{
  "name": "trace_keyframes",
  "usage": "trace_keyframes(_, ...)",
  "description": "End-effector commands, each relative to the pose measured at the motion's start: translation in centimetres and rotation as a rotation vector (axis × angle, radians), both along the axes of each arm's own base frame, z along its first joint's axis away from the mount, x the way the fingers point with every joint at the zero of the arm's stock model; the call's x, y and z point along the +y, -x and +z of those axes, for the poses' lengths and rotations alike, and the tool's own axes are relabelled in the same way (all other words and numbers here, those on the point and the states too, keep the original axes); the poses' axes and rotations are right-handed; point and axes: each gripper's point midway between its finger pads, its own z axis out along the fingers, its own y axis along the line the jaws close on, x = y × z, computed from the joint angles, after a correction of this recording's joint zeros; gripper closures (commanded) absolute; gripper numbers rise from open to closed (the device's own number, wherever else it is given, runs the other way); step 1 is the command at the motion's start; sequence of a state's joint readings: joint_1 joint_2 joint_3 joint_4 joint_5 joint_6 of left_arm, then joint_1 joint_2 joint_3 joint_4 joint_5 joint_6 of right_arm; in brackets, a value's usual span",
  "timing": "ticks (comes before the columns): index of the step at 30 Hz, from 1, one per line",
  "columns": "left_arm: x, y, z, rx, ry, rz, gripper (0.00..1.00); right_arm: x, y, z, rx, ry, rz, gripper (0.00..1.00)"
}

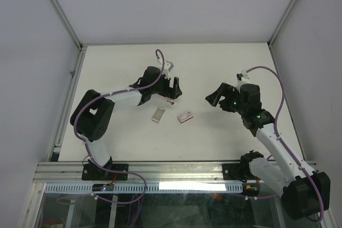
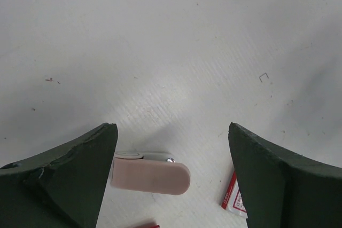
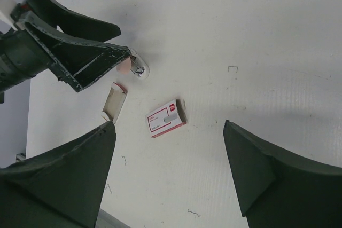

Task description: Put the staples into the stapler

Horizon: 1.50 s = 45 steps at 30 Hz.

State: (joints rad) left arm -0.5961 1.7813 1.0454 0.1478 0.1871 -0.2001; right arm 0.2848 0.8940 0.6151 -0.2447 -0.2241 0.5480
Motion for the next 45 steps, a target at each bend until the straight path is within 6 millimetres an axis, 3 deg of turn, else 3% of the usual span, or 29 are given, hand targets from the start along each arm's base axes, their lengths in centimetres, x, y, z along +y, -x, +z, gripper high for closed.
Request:
trace_keyframes(1, -1.4, 0.0, 0.8, 0.056, 0.125, -0.075, 0.13, -0.2, -0.6, 2.1, -0.077, -0.009, -0.007, 0.15)
trace_keyframes(11, -0.6, -0.1, -2.0, 0.156, 0.118, -0.094, 0.15, -0.2, -0.5, 2.0, -0.072, -0.008, -0.005, 0.15)
trace_keyframes(20, -0.1, 2.1, -1.3, 0.161, 0.138, -0.150, 0.16, -0.2, -0.6, 2.0, -0.074, -0.007, -0.005, 0.15)
trace_keyframes(34, 1.1, 5.5, -2.2, 0.160, 0.127, -0.207, 0.20, -0.1, -0.7, 2.1, -0.074, -0.009, -0.003, 0.15)
trace_keyframes(45, 2.1, 5.7, -4.1, 0.040, -0.095, -0.141, 0.30, -0.1, -0.7, 2.0, -0.071, -0.011, -0.005, 0.15)
